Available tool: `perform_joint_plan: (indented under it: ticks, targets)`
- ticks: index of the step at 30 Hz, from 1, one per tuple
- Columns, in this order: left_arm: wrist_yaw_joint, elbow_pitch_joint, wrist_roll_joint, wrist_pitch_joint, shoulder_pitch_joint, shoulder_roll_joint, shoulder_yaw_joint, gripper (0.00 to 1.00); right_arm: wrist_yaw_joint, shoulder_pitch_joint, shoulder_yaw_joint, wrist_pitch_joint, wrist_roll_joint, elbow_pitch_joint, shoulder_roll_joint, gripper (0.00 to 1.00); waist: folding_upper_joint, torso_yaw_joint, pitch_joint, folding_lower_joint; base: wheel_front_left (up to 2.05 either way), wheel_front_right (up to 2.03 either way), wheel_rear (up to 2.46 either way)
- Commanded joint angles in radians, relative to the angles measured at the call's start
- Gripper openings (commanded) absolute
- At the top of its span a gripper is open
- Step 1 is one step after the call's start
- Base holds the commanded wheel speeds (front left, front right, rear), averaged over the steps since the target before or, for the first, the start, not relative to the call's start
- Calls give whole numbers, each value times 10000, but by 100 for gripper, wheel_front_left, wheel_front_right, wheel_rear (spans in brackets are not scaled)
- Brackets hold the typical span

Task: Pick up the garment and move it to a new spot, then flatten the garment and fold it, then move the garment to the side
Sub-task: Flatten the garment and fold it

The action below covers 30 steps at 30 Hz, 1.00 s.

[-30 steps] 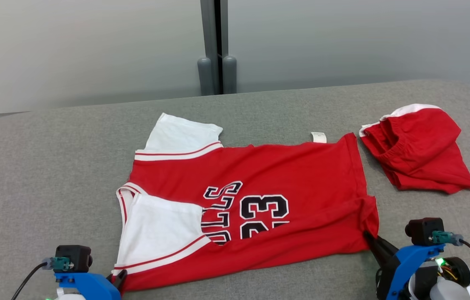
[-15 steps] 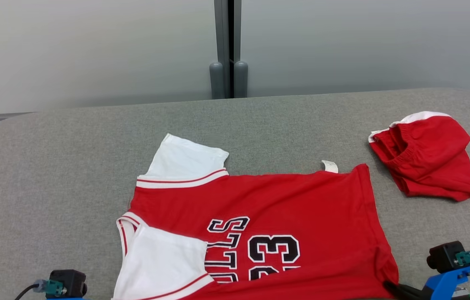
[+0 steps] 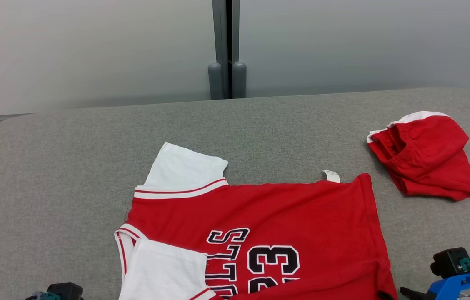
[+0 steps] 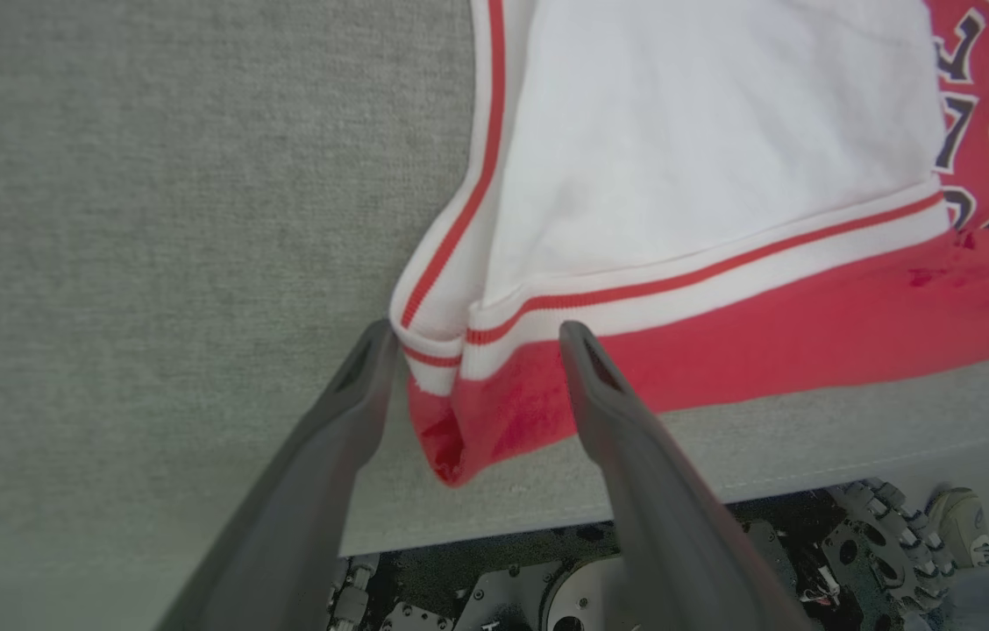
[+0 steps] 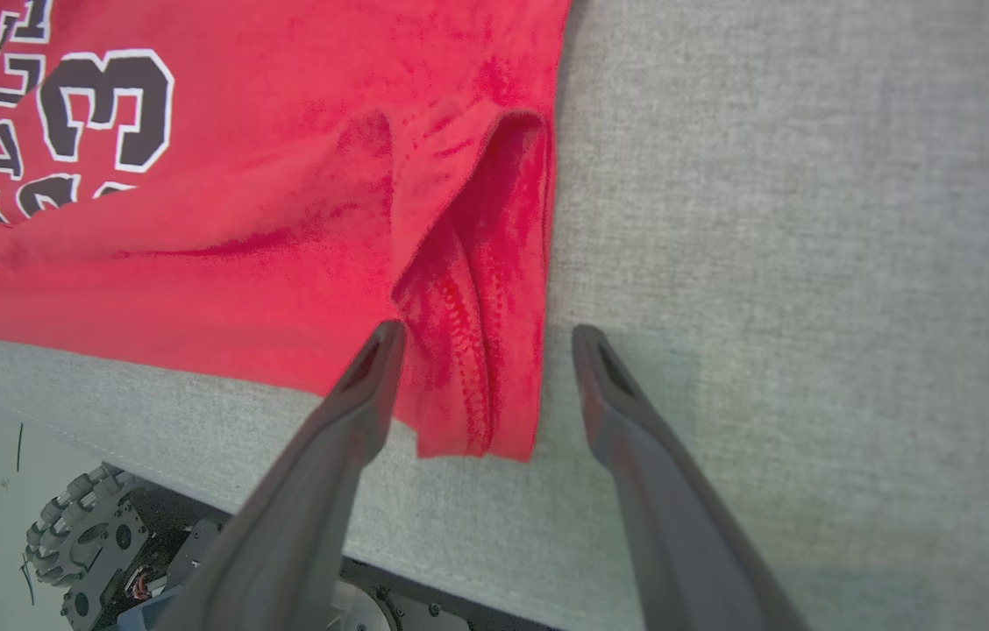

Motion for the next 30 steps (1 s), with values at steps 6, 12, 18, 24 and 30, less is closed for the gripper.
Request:
perform_joint_plan:
  ticks: [6, 12, 18, 24, 30]
  targets:
    - [-32, -226, 284, -185, -353, 169, 85, 100, 1, 208, -421, -5, -235, -440, 100, 100, -1, -46, -24, 0, 0, 0, 0]
    - [-359, -410, 1006, -1171, -1388, 373, 498, 100, 1, -147, -1133, -955, -307, -1004, 357, 100, -1, -75, 125, 0, 0, 0, 0]
    - [-985, 100, 1448, -1435, -3031, 402, 625, 100, 1, -1290, -1607, -1983, -839, -909, 683, 100, -1, -256, 605, 0, 0, 0, 0]
    - [-2004, 1418, 1399, -490, -5305, 64, 252, 100, 1, -2933, -1494, -2447, -1147, 76, 1137, 100, -1, -353, 1345, 0, 0, 0, 0]
    - [-3031, 2994, 1594, 473, -7561, -549, -381, 100, 1, -4499, -1047, -2405, -1381, 1445, 1444, 100, -1, -433, 2147, 0, 0, 0, 0]
